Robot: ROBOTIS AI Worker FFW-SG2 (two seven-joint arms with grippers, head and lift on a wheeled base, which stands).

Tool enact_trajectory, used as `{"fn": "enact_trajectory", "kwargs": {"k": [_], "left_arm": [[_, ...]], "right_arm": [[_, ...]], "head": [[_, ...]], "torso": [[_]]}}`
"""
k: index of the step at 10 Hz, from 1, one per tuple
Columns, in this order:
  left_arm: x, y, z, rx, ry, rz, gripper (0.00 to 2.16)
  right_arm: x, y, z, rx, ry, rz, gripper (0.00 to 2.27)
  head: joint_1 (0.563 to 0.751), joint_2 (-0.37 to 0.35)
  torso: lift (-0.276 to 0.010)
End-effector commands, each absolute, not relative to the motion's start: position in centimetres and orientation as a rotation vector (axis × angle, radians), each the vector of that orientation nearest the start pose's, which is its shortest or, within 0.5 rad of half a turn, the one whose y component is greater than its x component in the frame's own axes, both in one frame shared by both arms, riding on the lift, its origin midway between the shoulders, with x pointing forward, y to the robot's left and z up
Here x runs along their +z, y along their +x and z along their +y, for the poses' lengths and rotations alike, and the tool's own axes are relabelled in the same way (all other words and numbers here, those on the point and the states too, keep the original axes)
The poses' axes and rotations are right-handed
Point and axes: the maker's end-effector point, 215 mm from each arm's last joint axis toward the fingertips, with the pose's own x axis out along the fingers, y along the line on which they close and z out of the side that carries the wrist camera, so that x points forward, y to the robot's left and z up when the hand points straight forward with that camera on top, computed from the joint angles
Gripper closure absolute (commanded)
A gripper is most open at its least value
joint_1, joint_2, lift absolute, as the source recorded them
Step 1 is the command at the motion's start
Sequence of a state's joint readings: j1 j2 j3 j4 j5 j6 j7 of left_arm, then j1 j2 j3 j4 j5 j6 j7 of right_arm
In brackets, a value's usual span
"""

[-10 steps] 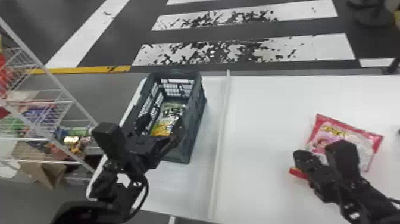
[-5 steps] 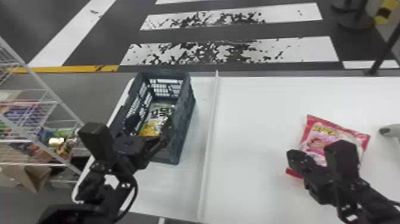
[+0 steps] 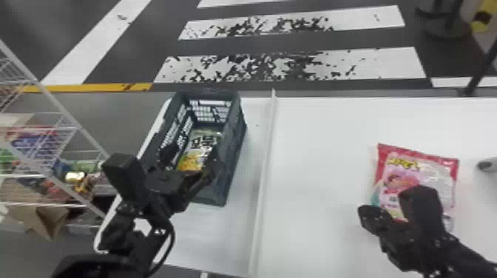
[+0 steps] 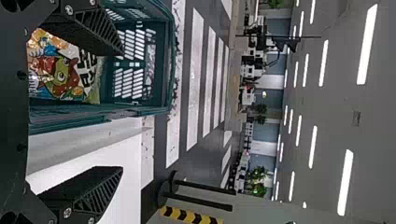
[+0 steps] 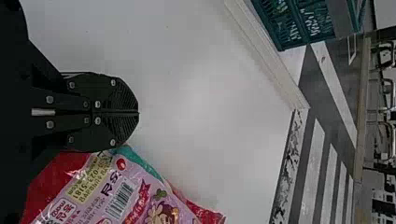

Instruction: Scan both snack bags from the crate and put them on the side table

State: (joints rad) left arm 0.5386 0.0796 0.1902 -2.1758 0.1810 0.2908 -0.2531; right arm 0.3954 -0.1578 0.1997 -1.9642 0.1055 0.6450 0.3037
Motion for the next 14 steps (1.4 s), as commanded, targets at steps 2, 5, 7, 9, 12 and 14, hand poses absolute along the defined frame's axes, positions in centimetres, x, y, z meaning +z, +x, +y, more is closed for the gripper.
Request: {"fn": "enact_trajectory", "kwargs": {"k": [2, 5, 7, 9, 12, 14], "left_arm": [[-35.8, 42.9, 27.1, -0.145, -0.053, 0.205, 0.13], [-35.9, 42.9, 27.0, -0.147, -0.055, 0.207, 0.13], [-35.9, 42.9, 27.0, -0.147, -0.056, 0.206, 0.14], [-35.9, 42.8, 27.1, -0.146, -0.056, 0.206, 0.14], [-35.7, 42.6, 27.5, -0.142, -0.048, 0.206, 0.14], [-35.6, 42.9, 27.1, -0.149, -0.048, 0.201, 0.14]], "right_arm": [[-52.8, 37.5, -13.2, 0.451, -0.147, 0.697, 2.13], [-52.5, 37.3, -13.3, 0.45, -0.144, 0.694, 2.13], [-51.1, 37.4, -12.4, 0.467, -0.119, 0.658, 2.13], [-43.9, 40.1, -13.3, 0.444, -0.032, 0.449, 1.79], [-41.3, 43.6, -27.8, 0.156, -0.025, 0.421, 0.03], [-44.2, 43.2, -37.4, -0.014, -0.017, 0.512, 0.05]], "head": [[0.695, 0.205], [0.695, 0.192], [0.695, 0.193], [0.695, 0.207], [0.695, 0.134], [0.695, -0.017]], "torso": [[-0.087], [-0.087], [-0.087], [-0.087], [-0.087], [-0.087]]}}
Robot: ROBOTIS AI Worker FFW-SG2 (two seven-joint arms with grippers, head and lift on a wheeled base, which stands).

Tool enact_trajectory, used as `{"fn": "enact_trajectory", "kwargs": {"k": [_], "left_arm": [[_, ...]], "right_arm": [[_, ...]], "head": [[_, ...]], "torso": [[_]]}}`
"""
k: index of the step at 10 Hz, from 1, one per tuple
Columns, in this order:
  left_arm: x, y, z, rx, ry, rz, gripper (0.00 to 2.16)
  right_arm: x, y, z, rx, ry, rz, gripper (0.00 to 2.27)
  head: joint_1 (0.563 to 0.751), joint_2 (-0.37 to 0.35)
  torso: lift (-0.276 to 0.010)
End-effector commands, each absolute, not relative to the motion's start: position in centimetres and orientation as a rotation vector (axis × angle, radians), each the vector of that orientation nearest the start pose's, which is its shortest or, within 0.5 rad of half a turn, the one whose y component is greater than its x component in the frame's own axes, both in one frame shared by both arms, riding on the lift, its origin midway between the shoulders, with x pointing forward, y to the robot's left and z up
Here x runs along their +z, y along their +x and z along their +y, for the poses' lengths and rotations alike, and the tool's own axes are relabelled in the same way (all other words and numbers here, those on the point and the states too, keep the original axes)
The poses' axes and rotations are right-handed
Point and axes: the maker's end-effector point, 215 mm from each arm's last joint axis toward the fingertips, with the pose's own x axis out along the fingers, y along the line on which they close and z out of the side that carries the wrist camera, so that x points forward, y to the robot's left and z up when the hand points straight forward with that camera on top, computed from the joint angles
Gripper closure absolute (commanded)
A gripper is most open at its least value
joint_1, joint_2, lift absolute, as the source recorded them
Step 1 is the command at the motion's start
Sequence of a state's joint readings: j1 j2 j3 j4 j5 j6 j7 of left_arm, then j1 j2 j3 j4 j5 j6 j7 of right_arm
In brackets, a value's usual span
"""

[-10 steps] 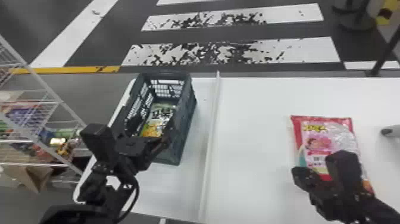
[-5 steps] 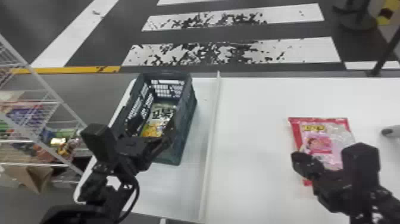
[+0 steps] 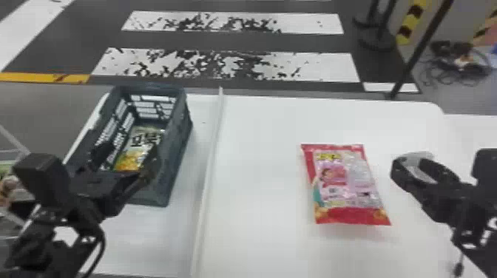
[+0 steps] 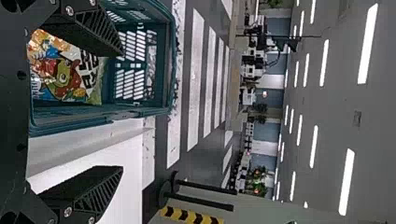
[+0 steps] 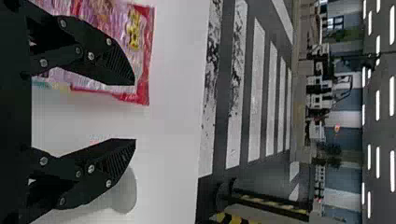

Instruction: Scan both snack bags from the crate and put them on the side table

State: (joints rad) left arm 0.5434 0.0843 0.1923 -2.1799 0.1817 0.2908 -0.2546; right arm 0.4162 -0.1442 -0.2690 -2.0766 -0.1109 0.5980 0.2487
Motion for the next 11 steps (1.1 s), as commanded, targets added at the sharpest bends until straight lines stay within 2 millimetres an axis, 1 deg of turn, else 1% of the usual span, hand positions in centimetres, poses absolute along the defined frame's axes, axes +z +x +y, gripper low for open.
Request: {"fn": "enact_trajectory", "kwargs": {"k": [1, 2, 3, 4, 5, 6, 7, 8, 9, 10, 11], "left_arm": [[-35.6, 42.9, 27.0, -0.15, -0.049, 0.201, 0.14], [-35.7, 42.9, 26.9, -0.154, -0.049, 0.204, 0.14], [-35.6, 42.9, 26.9, -0.154, -0.049, 0.203, 0.14], [-35.7, 42.9, 26.9, -0.153, -0.048, 0.206, 0.14], [-35.7, 42.9, 26.9, -0.154, -0.048, 0.206, 0.14], [-35.8, 42.8, 27.0, -0.153, -0.046, 0.209, 0.14], [-36.0, 42.7, 27.0, -0.151, -0.046, 0.214, 0.14], [-35.8, 42.8, 27.2, -0.149, -0.046, 0.21, 0.14], [-35.9, 42.7, 27.3, -0.148, -0.046, 0.212, 0.14], [-35.9, 42.7, 27.4, -0.146, -0.045, 0.212, 0.14], [-35.9, 42.8, 27.4, -0.146, -0.045, 0.211, 0.14]], "right_arm": [[-45.9, 42.8, -40.4, -0.06, -0.011, 0.549, 0.05], [-47.5, 42.6, -42.4, -0.079, -0.017, 0.582, 0.04], [-48.8, 42.7, -43.3, -0.079, -0.013, 0.608, 0.04], [-49.4, 43.3, -43.4, -0.067, -0.006, 0.619, 0.03], [-49.9, 44.0, -43.2, -0.051, -0.003, 0.633, 0.03], [-50.4, 44.9, -42.5, -0.023, -0.002, 0.647, 0.03], [-51.1, 45.6, -41.7, 0.007, 0.006, 0.676, 0.09], [-52.3, 45.7, -41.5, 0.018, -0.011, 0.729, 0.28], [-53.6, 45.7, -41.2, 0.033, -0.016, 0.782, 0.76], [-54.1, 45.8, -41.2, 0.036, -0.022, 0.799, 1.67], [-54.1, 45.9, -41.2, 0.035, -0.028, 0.799, 2.01]], "head": [[0.695, -0.083], [0.695, -0.142], [0.695, -0.165], [0.695, -0.197], [0.695, -0.208], [0.695, -0.208], [0.695, -0.205], [0.695, -0.194], [0.695, -0.183], [0.695, -0.175], [0.695, -0.174]], "torso": [[-0.087], [-0.087], [-0.087], [-0.087], [-0.087], [-0.087], [-0.087], [-0.087], [-0.087], [-0.087], [-0.087]]}}
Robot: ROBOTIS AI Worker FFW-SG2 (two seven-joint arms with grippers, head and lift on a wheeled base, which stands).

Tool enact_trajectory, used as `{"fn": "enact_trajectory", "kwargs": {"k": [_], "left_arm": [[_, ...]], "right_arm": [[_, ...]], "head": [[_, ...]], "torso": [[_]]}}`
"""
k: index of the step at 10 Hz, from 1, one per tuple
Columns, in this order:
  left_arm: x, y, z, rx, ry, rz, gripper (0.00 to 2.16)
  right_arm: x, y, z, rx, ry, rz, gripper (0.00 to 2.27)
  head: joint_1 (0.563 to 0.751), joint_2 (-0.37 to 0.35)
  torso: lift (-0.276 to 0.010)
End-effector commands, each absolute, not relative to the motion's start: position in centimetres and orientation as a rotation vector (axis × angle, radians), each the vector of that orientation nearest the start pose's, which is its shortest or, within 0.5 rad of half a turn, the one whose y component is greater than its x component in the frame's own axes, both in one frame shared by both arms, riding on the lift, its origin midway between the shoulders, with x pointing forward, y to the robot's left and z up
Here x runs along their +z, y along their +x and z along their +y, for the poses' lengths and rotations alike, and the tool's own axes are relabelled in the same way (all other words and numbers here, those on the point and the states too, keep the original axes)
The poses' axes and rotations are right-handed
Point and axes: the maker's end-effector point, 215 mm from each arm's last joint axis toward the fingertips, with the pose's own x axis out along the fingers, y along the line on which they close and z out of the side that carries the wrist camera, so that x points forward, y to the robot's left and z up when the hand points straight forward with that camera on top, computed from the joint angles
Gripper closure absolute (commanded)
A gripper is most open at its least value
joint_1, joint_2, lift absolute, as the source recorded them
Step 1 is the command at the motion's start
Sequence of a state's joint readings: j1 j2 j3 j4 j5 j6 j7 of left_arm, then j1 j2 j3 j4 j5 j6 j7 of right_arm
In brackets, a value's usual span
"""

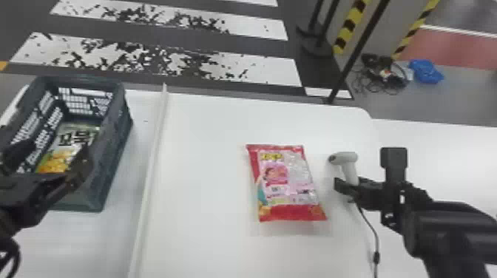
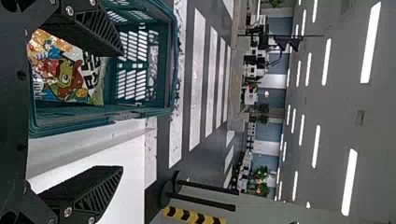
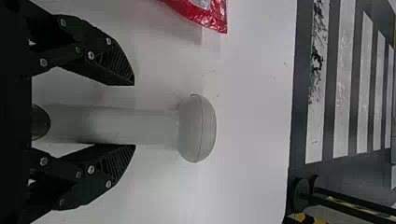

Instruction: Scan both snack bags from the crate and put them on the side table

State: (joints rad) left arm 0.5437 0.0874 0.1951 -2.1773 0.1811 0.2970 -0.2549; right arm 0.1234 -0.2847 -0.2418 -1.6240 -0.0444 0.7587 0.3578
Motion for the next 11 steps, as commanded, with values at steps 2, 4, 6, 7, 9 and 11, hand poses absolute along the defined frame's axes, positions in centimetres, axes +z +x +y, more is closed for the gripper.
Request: {"fn": "enact_trajectory", "kwargs": {"k": [2, 4, 6, 7, 9, 11], "left_arm": [[-36.1, 42.8, 27.4, -0.144, -0.048, 0.214, 0.14], [-36.1, 42.8, 27.4, -0.145, -0.049, 0.214, 0.14], [-36.1, 42.8, 27.4, -0.143, -0.051, 0.214, 0.14], [-36.1, 42.8, 27.4, -0.143, -0.051, 0.214, 0.14], [-36.3, 42.9, 27.4, -0.141, -0.053, 0.218, 0.14], [-36.6, 42.8, 27.5, -0.141, -0.053, 0.223, 0.14]], "right_arm": [[-53.6, 46.0, -41.4, 0.029, -0.033, 0.789, 2.25], [-51.7, 46.1, -41.5, 0.022, -0.044, 0.748, 2.25], [-49.0, 44.3, -39.6, 0.039, -0.039, 0.723, 2.25], [-47.8, 42.6, -37.9, 0.063, -0.04, 0.728, 2.25], [-46.8, 38.7, -34.6, 0.113, -0.011, 0.783, 2.25], [-45.9, 36.1, -31.3, 0.174, 0.004, 0.817, 2.25]], "head": [[0.695, -0.173], [0.695, -0.177], [0.695, -0.173], [0.695, -0.169], [0.695, -0.135], [0.695, -0.09]], "torso": [[-0.087], [-0.087], [-0.087], [-0.087], [-0.087], [-0.087]]}}
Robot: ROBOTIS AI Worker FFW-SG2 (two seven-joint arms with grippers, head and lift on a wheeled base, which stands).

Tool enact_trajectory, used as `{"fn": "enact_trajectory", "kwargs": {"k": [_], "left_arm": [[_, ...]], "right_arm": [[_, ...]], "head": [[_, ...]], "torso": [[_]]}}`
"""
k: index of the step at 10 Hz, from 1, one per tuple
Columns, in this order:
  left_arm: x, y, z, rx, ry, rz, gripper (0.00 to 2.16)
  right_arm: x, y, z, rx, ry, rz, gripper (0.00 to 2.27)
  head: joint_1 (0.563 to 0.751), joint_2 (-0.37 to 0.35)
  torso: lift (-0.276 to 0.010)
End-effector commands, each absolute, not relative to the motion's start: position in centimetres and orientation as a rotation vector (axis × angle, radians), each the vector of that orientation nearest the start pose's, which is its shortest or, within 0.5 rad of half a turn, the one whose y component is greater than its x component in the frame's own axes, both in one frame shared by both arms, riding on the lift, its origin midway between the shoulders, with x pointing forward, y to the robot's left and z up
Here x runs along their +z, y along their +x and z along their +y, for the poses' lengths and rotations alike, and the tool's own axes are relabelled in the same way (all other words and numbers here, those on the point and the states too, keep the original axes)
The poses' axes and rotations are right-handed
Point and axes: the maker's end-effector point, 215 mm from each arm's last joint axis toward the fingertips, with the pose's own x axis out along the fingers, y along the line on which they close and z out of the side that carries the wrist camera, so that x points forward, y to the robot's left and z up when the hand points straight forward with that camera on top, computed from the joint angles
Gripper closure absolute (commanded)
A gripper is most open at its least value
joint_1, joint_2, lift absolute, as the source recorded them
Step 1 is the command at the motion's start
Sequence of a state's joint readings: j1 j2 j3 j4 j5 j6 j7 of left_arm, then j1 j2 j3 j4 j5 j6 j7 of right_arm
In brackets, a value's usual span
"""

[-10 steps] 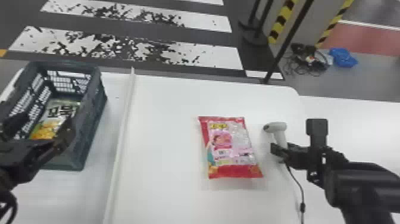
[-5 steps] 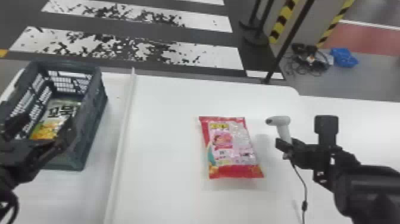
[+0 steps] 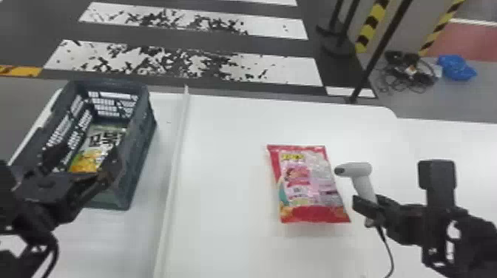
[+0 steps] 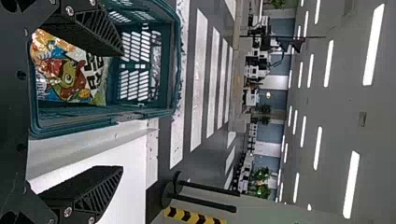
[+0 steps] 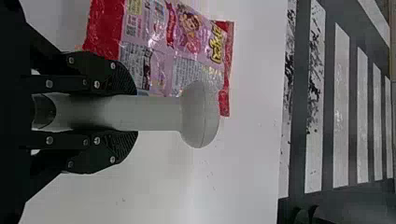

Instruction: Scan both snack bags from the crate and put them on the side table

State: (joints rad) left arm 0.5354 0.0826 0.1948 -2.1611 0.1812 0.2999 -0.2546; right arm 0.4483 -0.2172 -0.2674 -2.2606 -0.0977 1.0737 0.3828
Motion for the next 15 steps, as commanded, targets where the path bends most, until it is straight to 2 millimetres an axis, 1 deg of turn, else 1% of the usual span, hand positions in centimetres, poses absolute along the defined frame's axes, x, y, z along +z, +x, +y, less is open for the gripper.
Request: {"fn": "enact_trajectory", "kwargs": {"k": [1, 2, 4, 6, 7, 10, 12, 13, 14, 15], "left_arm": [[-36.7, 42.8, 27.5, -0.141, -0.055, 0.225, 0.14], [-36.8, 42.8, 27.5, -0.14, -0.056, 0.227, 0.14], [-37.0, 42.8, 27.6, -0.138, -0.056, 0.23, 0.14], [-37.0, 42.8, 27.7, -0.137, -0.055, 0.23, 0.14], [-36.9, 42.8, 27.7, -0.137, -0.054, 0.227, 0.14], [-37.0, 42.8, 27.7, -0.136, -0.056, 0.228, 0.14], [-37.0, 42.7, 27.7, -0.136, -0.057, 0.228, 0.14], [-37.0, 42.7, 27.7, -0.136, -0.057, 0.229, 0.14], [-37.0, 42.6, 27.6, -0.136, -0.057, 0.23, 0.14], [-36.9, 42.5, 27.8, -0.134, -0.057, 0.229, 0.14]], "right_arm": [[-45.5, 35.1, -29.3, 0.21, 0.019, 0.831, 2.25], [-45.2, 34.1, -27.4, 0.248, 0.027, 0.849, 2.25], [-45.1, 33.2, -24.2, 0.308, 0.026, 0.867, 2.25], [-45.5, 32.9, -22.1, 0.344, 0.005, 0.877, 2.25], [-45.8, 32.9, -21.6, 0.348, -0.01, 0.887, 2.25], [-47.0, 33.1, -21.3, 0.348, -0.023, 0.914, 2.25], [-46.6, 33.3, -21.2, 0.352, -0.023, 0.905, 2.25], [-46.2, 33.6, -21.7, 0.34, -0.026, 0.893, 2.25], [-45.6, 34.5, -23.2, 0.304, -0.03, 0.869, 2.25], [-45.3, 35.6, -25.5, 0.259, -0.014, 0.856, 2.25]], "head": [[0.695, -0.078], [0.695, -0.051], [0.695, 0.011], [0.695, 0.049], [0.695, 0.07], [0.695, 0.093], [0.695, 0.096], [0.695, 0.096], [0.695, 0.095], [0.695, 0.083]], "torso": [[-0.087], [-0.087], [-0.087], [-0.087], [-0.087], [-0.087], [-0.087], [-0.087], [-0.087], [-0.087]]}}
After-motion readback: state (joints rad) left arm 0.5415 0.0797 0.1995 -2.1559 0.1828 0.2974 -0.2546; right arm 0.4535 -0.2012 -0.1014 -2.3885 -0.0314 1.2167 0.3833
